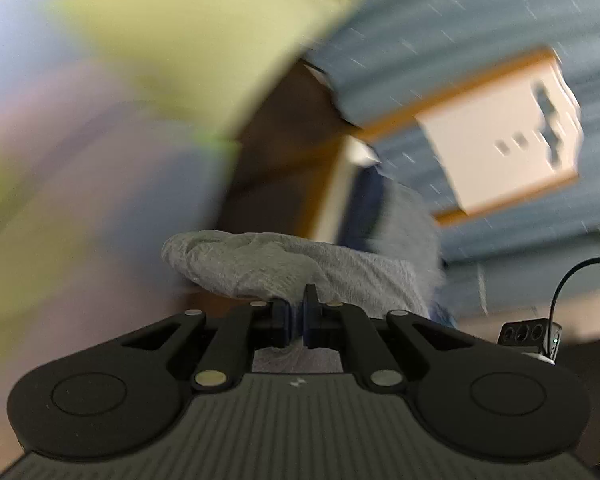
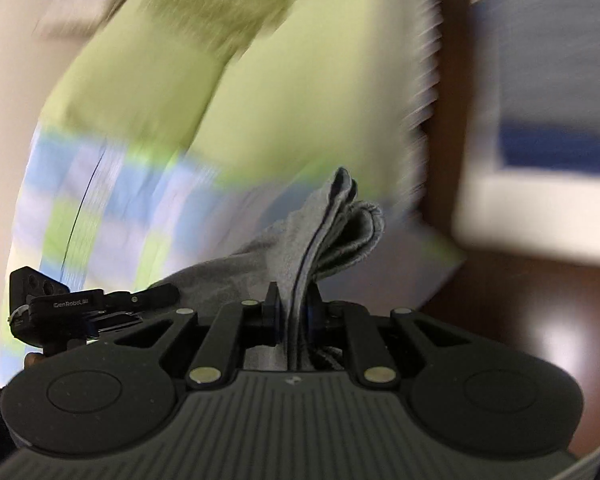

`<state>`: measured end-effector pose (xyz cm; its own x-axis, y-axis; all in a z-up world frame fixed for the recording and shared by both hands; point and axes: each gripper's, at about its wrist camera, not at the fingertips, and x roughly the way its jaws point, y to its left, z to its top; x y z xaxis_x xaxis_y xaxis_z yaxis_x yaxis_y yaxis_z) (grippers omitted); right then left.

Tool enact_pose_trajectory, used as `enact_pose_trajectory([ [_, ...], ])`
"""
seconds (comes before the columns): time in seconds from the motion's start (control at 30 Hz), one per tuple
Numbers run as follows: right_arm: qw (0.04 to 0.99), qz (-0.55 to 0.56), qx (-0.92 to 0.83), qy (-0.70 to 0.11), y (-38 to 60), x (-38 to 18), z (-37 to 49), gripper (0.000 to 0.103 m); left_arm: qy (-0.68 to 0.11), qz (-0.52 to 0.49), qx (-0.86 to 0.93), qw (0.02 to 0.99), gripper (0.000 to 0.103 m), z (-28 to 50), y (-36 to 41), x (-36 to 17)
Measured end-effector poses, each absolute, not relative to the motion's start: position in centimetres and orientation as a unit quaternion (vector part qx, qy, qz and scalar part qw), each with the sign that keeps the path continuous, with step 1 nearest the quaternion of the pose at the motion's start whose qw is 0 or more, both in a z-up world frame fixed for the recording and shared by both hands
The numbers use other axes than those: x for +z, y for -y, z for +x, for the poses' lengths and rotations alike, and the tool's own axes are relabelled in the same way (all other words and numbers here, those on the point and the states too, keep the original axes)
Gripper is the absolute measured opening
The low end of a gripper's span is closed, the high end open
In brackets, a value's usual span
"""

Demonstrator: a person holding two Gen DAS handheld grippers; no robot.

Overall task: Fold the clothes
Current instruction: 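Carry the folded pants with both grippers onto the clothes stack on the chair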

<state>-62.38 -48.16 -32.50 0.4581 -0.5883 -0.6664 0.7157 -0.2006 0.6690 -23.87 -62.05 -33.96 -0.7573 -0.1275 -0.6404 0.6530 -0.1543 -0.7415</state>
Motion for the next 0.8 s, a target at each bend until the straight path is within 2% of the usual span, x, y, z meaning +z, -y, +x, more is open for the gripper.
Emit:
enact_pose_trajectory([
  [0.23,0.589,0.525,-0.614,-0.015,47.3,-28.9,-79.9,0.010,-0.544,0.224,-0.787,0.185,0.002,-45.3,68.0,-32.1],
  [0.3,0.585,0.516,-0.626,-0.002,47.6,-28.8,-84.5,0.010,-0.531,0.224,-0.797,0.177,0.002,-48.3,68.5,-32.0],
  [0.4,0.577,0.520,-0.629,0.003,48.2,-30.4,-87.9,0.011,-0.513,0.236,-0.806,0.177,0.003,-52.0,68.8,-33.1],
  [0.5,0.545,0.549,-0.633,-0.003,49.3,-35.2,-90.8,0.017,-0.507,0.281,-0.792,0.189,0.007,-54.4,69.7,-37.5],
  [0.57,0.520,0.571,-0.636,0.001,49.1,-38.2,-91.3,0.026,-0.530,0.305,-0.765,0.200,0.013,-54.6,70.0,-40.2],
  [0.63,0.515,0.580,-0.630,0.027,48.3,-39.6,-91.8,0.034,-0.552,0.306,-0.749,0.201,0.039,-54.0,69.8,-41.8],
  [0.7,0.523,0.584,-0.618,0.060,47.0,-40.1,-92.0,0.041,-0.563,0.290,-0.750,0.193,0.054,-52.9,69.2,-41.7],
  [0.8,0.527,0.590,-0.608,0.074,45.4,-40.6,-91.8,0.046,-0.574,0.276,-0.751,0.178,0.055,-51.1,68.0,-41.7],
])
